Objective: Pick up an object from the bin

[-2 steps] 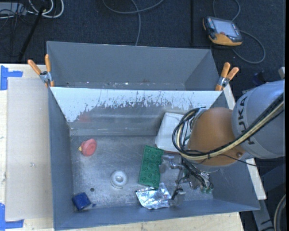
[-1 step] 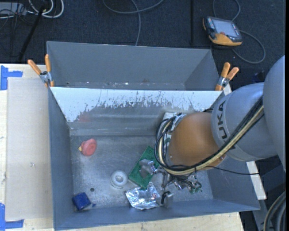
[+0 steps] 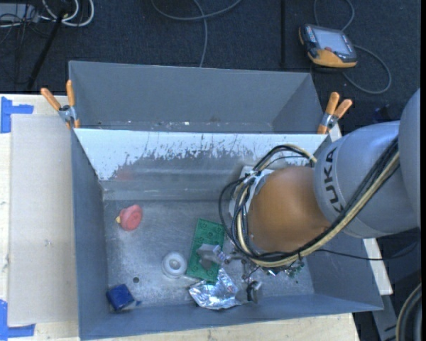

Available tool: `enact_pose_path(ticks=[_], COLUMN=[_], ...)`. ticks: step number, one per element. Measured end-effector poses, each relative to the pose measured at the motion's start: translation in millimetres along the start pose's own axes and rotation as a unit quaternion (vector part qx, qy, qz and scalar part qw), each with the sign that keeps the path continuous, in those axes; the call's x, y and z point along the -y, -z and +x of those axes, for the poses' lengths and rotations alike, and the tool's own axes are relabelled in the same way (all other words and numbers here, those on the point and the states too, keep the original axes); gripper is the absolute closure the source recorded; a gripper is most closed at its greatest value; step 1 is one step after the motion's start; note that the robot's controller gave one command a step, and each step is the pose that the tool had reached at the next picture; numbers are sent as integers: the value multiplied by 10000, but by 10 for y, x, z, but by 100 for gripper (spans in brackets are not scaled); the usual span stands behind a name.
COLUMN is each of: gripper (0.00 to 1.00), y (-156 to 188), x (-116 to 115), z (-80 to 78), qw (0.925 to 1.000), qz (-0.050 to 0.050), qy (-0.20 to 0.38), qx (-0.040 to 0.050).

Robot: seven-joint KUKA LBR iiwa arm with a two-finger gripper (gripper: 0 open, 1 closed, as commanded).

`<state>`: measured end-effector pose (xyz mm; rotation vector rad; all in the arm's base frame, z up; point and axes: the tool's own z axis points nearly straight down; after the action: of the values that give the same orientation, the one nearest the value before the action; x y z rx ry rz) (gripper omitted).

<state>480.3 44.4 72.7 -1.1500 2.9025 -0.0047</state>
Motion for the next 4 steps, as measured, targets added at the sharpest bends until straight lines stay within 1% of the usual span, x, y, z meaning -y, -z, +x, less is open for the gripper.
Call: enact_pose_path(ticks=[1, 2, 3, 4], gripper=[100, 100, 100, 100], y=[-11, 682, 596, 616], x=[-14, 214, 672, 798], z=[20, -66, -549, -843], qw=[10000, 9841, 9476, 8818], qz=[-24, -51, -80, -96], qy=[3, 1773, 3192, 4716], qx=[-42, -62, -58, -41])
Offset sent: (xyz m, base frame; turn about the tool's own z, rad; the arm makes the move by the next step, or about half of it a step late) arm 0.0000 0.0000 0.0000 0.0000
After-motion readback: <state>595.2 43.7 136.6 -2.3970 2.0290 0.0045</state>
